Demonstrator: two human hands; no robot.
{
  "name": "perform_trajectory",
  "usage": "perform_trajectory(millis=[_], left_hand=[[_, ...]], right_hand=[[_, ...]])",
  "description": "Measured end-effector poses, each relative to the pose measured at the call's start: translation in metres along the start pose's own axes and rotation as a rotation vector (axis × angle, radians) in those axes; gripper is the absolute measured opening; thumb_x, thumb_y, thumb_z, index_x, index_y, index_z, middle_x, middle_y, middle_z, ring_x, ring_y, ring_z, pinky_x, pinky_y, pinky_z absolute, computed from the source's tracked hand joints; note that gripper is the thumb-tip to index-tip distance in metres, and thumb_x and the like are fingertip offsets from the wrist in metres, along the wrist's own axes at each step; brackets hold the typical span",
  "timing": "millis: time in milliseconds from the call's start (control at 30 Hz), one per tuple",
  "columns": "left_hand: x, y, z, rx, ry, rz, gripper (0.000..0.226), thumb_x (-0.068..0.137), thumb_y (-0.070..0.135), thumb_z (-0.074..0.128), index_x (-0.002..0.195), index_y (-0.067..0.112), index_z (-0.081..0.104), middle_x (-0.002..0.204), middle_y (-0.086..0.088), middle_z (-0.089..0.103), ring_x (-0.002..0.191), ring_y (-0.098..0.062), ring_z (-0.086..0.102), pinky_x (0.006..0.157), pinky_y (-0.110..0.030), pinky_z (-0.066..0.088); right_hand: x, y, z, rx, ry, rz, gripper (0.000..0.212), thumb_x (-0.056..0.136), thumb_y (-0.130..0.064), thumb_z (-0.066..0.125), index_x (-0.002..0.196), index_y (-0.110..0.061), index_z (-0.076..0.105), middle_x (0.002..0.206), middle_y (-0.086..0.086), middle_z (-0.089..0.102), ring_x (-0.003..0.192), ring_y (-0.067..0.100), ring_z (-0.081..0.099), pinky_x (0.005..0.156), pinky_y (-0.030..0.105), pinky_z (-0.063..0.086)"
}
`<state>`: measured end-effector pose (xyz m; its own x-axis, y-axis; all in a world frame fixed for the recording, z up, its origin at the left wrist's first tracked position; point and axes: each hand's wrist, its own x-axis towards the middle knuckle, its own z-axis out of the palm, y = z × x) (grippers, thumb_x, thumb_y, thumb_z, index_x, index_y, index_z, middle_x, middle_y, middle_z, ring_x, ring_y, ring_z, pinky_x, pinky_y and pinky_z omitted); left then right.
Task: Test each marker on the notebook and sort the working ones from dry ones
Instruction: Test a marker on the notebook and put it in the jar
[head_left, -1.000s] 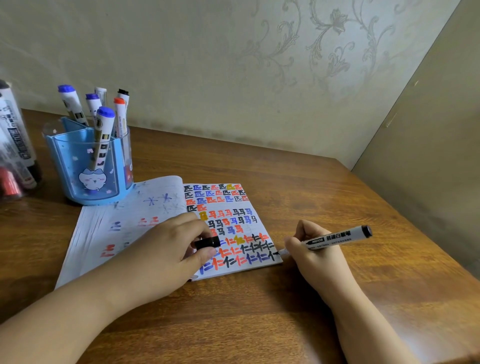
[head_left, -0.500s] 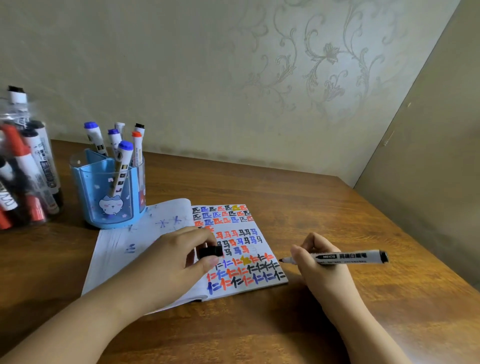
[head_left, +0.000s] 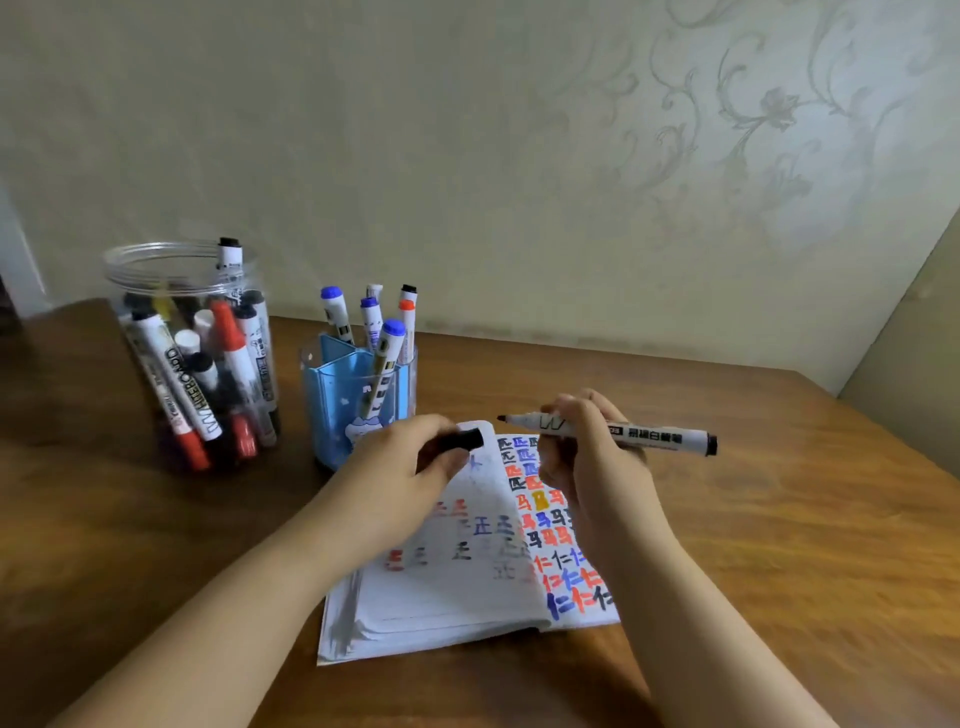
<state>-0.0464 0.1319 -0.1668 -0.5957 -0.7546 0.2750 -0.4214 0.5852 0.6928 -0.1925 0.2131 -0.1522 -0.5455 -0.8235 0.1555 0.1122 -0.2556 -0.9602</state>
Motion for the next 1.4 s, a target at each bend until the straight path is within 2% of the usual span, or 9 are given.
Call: perform_trajectory(millis=[200,367,667,767,967,1100,1233,1333,1400], left_hand=[[-0.009,-0.012,0.005,-0.060,-0.005,0.036,0.014,0.088,0.032,0.056,0.100,0.040,0.057,0.095,0.022,0.060,0.092,0.005,0.055,0.072,-0.007,0.041],[-0.014,-0.005,0.004,-0.049,-0.014,0.118,0.015,0.087,0.031,0.058,0.099,0.039,0.057,0.093,0.025,0.057,0.094,0.009,0.051,0.073,-0.003,0.040],[-0.020,0.004,0.005,-0.044,-0.034,0.210,0.015,0.088,0.029,0.056,0.102,0.032,0.060,0.092,0.021,0.057,0.097,0.009,0.046,0.078,-0.004,0.038],[-0.022,0.004,0.007,-0.036,-0.024,0.245,0.015,0.088,0.028,0.057,0.101,0.029,0.063,0.090,0.017,0.060,0.096,0.004,0.049,0.080,-0.012,0.041],[-0.024,0.001,0.008,-0.040,0.015,0.372,0.023,0.080,0.033,0.056,0.093,0.019,0.069,0.074,0.018,0.058,0.082,-0.002,0.055,0.070,-0.015,0.043],[-0.026,0.002,0.010,-0.030,0.041,0.415,0.013,0.080,0.029,0.059,0.086,0.021,0.067,0.070,0.015,0.057,0.070,-0.004,0.055,0.060,-0.018,0.042],[-0.025,0.003,0.011,-0.040,0.031,0.377,0.005,0.082,0.028,0.060,0.085,0.026,0.064,0.070,0.021,0.055,0.073,-0.002,0.055,0.061,-0.014,0.041],[-0.022,0.004,0.012,0.011,0.000,0.264,0.006,0.088,0.027,0.059,0.093,0.028,0.063,0.083,0.019,0.059,0.084,-0.001,0.054,0.068,-0.010,0.041],[-0.019,0.003,0.009,0.048,0.046,0.169,0.012,0.089,0.029,0.056,0.101,0.027,0.061,0.092,0.015,0.061,0.086,0.000,0.055,0.071,-0.011,0.042]], right_hand=[[-0.005,0.010,-0.011,-0.046,-0.030,0.015,0.031,0.091,-0.005,0.047,0.065,-0.014,0.034,0.051,0.004,0.025,0.043,0.012,0.022,0.047,0.027,0.015],[-0.009,0.013,-0.008,-0.025,-0.071,0.047,0.030,0.091,-0.003,0.048,0.065,-0.012,0.034,0.049,0.001,0.026,0.043,0.010,0.022,0.041,0.018,0.021],[-0.009,0.017,-0.007,-0.104,-0.102,0.029,0.038,0.089,-0.004,0.054,0.058,-0.017,0.036,0.045,-0.007,0.029,0.041,0.008,0.022,0.044,0.022,0.019],[-0.011,0.019,-0.004,-0.075,-0.119,0.015,0.042,0.089,-0.003,0.052,0.055,-0.018,0.034,0.044,-0.006,0.028,0.040,0.009,0.022,0.043,0.022,0.021],[-0.016,0.023,0.000,0.018,-0.137,-0.003,0.032,0.074,-0.009,0.050,0.053,-0.021,0.029,0.050,-0.004,0.023,0.044,0.011,0.018,0.042,0.022,0.020],[-0.019,0.023,0.002,0.013,-0.127,-0.030,0.029,0.072,-0.008,0.049,0.054,-0.018,0.029,0.050,-0.003,0.024,0.044,0.011,0.020,0.042,0.022,0.023],[-0.018,0.027,0.002,-0.034,-0.093,-0.039,0.028,0.073,-0.012,0.051,0.054,-0.020,0.030,0.050,-0.004,0.026,0.044,0.011,0.023,0.044,0.023,0.025],[-0.016,0.030,0.003,-0.204,-0.089,-0.048,0.040,0.086,-0.020,0.063,0.054,-0.024,0.039,0.045,-0.007,0.033,0.042,0.010,0.029,0.048,0.024,0.028],[-0.017,0.024,0.006,-0.244,-0.106,-0.065,0.029,0.081,-0.033,0.065,0.060,-0.024,0.046,0.045,-0.007,0.040,0.042,0.007,0.035,0.048,0.021,0.031]])
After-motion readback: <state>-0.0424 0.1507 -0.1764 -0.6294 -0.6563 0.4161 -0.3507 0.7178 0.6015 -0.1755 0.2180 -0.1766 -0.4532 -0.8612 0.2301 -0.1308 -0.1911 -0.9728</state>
